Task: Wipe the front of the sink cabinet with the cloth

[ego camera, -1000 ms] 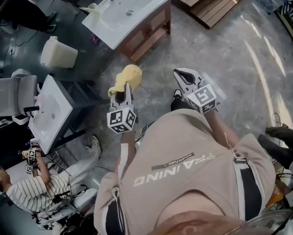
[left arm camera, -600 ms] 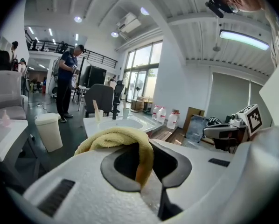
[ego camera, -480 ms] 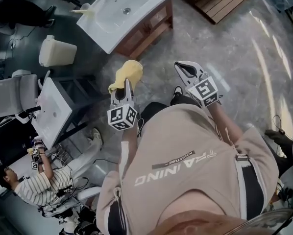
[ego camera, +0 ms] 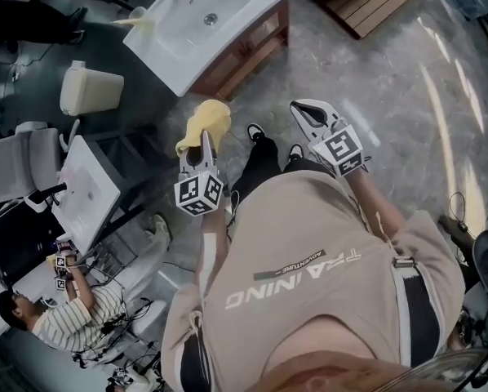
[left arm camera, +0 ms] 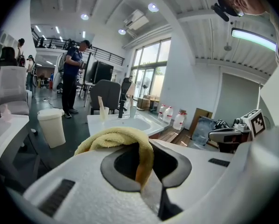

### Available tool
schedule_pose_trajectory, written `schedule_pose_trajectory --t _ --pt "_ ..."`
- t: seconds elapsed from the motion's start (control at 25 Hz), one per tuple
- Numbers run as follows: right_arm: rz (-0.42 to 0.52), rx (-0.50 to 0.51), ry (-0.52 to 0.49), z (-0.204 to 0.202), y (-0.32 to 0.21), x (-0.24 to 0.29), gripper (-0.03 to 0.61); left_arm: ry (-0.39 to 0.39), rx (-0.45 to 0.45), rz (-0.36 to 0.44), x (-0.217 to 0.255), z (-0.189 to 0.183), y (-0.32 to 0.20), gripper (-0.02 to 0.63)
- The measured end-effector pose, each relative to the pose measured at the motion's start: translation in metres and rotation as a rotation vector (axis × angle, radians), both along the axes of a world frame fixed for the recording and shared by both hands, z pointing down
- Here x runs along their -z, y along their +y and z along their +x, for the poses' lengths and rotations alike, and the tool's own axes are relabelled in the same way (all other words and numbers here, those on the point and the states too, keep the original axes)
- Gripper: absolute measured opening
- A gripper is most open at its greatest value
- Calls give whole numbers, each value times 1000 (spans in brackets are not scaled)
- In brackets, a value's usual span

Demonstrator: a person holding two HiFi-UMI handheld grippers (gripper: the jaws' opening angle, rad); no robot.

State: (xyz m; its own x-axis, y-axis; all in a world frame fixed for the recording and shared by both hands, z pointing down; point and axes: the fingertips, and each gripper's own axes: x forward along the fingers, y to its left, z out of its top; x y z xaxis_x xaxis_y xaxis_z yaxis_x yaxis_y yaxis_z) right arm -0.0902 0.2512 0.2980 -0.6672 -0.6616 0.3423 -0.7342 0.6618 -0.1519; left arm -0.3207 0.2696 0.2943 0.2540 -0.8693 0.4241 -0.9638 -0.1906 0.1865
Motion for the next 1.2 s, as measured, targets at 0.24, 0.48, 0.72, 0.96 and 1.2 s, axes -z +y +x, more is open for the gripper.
schedule_pose_trajectory --t 0.24,0.48,0.72,0.96,1.2 --pt "23 -31 21 -14 -43 13 12 25 -43 -16 -12 -12 -41 43" --pt "48 -60 25 -45 -82 24 12 44 -43 -10 -18 -50 -83 43" --pt "53 -126 32 -68 -116 27 12 46 -47 -13 -23 -91 -114 43" --pt "43 -138 36 -84 -139 21 12 37 -72 -16 -31 -105 -136 43" --pt "13 -112 25 -79 -152 15 12 37 -47 -44 -35 -102 -144 43"
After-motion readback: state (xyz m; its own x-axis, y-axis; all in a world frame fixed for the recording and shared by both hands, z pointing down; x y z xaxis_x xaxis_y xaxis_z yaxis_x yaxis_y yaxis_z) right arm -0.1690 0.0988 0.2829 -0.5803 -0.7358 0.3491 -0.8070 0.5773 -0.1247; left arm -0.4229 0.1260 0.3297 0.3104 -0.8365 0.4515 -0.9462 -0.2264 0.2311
